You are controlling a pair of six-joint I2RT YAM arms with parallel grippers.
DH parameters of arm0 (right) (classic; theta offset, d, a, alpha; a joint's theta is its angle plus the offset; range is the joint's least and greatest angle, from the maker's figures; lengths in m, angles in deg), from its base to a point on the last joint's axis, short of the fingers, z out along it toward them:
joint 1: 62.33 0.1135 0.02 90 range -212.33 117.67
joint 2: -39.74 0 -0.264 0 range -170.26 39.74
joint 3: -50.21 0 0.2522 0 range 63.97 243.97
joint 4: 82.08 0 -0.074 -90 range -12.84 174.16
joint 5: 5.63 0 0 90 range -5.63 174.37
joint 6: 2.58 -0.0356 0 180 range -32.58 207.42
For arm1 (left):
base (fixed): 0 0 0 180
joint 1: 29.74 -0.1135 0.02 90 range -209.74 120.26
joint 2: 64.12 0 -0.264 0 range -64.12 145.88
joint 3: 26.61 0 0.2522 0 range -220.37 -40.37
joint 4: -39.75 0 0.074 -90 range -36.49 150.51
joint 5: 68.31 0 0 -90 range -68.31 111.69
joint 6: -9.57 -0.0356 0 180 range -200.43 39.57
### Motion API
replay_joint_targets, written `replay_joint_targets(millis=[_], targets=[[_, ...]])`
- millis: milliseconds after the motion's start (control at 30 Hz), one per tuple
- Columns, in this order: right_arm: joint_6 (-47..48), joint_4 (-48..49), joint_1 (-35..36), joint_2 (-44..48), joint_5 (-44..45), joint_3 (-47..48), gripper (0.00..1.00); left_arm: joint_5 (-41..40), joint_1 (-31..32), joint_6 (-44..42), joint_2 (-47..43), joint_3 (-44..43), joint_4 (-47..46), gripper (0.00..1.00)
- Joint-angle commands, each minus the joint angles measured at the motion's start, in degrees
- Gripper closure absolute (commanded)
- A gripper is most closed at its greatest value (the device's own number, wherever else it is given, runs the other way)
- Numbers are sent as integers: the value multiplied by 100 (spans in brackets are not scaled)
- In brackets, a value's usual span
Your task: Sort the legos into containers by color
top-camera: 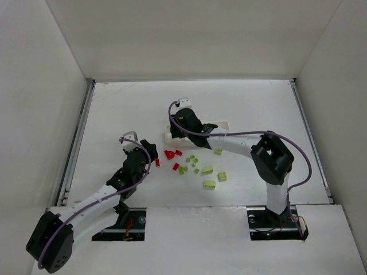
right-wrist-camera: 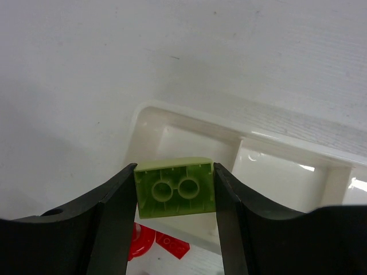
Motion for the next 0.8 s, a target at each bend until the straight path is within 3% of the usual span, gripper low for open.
replay_joint_targets(millis=[0,133,267,400,500,533,633,767], targets=[[-72,299,53,-127,-81,403,51,72,127,-33,-115,-5,-104,53],[-107,299,97,-233,-100,439,45,1,127,11,-54,-5,10,54],[-125,343,115,-41,-73,228,25,-43,145,28,-53,-23,46,55],[-107,588,106,468,-12,-272,22,-69,346,169,-132,-181,396,58],[-160,852,80,1101,146,-948,29,-87,741,117,-19,-435,625,59],[-195,974,28,1433,225,-1377,40,-87,1030,125,121,-575,695,59],[-300,1028,-78,1927,322,-1976,54,-95,1592,125,507,-813,705,59],[-546,1107,-219,2658,463,-2961,57,-201,1998,178,1122,-1068,714,58]])
